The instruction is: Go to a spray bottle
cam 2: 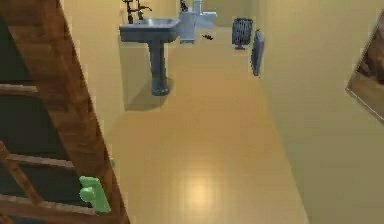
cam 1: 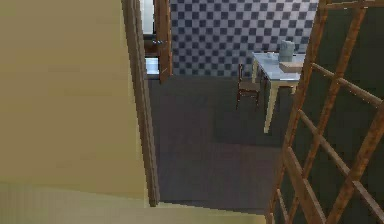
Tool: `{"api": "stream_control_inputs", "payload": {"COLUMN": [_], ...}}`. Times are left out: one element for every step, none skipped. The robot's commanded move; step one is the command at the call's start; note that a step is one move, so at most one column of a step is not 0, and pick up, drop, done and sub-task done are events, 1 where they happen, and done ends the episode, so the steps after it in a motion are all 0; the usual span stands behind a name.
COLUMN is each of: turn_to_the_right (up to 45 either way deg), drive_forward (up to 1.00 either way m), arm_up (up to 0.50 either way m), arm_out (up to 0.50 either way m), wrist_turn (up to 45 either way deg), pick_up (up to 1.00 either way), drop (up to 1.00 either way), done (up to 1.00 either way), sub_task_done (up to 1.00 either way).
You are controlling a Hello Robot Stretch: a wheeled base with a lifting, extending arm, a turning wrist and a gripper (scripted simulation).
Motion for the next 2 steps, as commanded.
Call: {"api": "stream_control_inputs", "payload": {"turn_to_the_right": [0.0, 9.0], "drive_forward": [1.00, 0.00], "arm_up": [0.00, 0.00], "arm_out": [0.00, 0.00], "wrist_turn": [0.0, 0.0], "pick_up": [0.00, 0.00], "drop": [0.00, 0.00], "done": [0.00, 0.00], "sub_task_done": [0.00, 0.00]}}
